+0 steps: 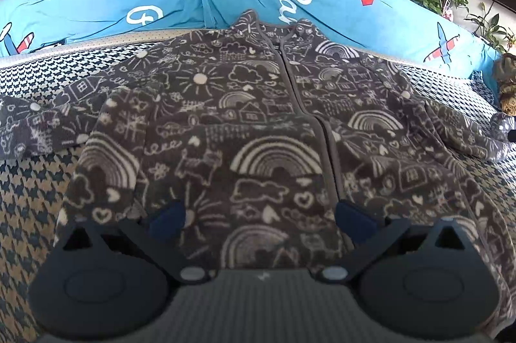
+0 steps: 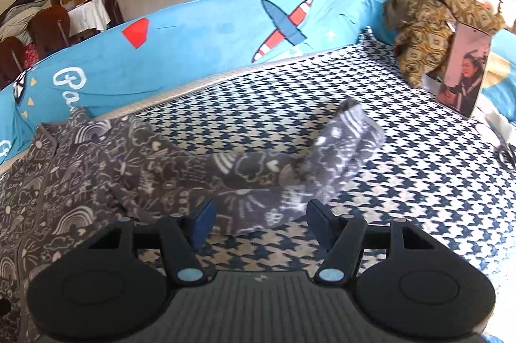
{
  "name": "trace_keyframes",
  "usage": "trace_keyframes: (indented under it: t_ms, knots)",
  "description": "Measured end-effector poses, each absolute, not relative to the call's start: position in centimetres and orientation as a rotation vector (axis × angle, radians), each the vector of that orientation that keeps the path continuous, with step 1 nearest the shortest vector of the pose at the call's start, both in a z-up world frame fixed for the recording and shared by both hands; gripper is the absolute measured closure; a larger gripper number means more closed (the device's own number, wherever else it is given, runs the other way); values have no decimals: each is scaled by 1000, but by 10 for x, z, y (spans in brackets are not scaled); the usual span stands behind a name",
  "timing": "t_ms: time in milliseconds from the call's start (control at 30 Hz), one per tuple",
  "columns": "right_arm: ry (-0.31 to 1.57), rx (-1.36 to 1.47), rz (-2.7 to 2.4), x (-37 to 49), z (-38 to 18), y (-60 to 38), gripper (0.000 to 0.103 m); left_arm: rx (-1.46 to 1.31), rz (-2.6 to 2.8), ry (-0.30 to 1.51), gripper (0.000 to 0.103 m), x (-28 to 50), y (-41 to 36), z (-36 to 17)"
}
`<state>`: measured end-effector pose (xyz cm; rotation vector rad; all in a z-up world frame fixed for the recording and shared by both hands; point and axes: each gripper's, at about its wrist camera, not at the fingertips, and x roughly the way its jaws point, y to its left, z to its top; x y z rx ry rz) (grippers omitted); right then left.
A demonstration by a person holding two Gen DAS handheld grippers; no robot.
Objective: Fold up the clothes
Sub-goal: 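Grasp the cuff of the extended sleeve with the right gripper and lift, then carry the sleeve across the jacket body with the right gripper and release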
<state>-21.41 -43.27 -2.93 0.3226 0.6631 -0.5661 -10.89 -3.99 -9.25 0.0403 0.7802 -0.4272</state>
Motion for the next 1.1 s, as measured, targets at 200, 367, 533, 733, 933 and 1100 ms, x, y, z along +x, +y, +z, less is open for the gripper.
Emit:
trace_keyframes:
  t_ms: [200,367,533,733,933,1100]
  knots:
    - [614,458,-711,-238,-40,-485,55,71,-424,773,0,-114,-44,-95]
    - [550,561,-792,-238,-46,-523,56,57,-423,777,0,-111,-44,-96]
    - [528,584,-760,-222,-52,-535,56,73,-413,774,0,-110,-48,-98]
    - [570,557,-750,-197,-66,-539,56,95,-404,769,0,-110,-52,-100]
    - [582,502,-711,-177,-71,-536,68,116,-399,763,0,-110,-55,-102]
    - [586,487,-690,-170,-71,-535,91,121,-398,761,0,-110,-56,-102]
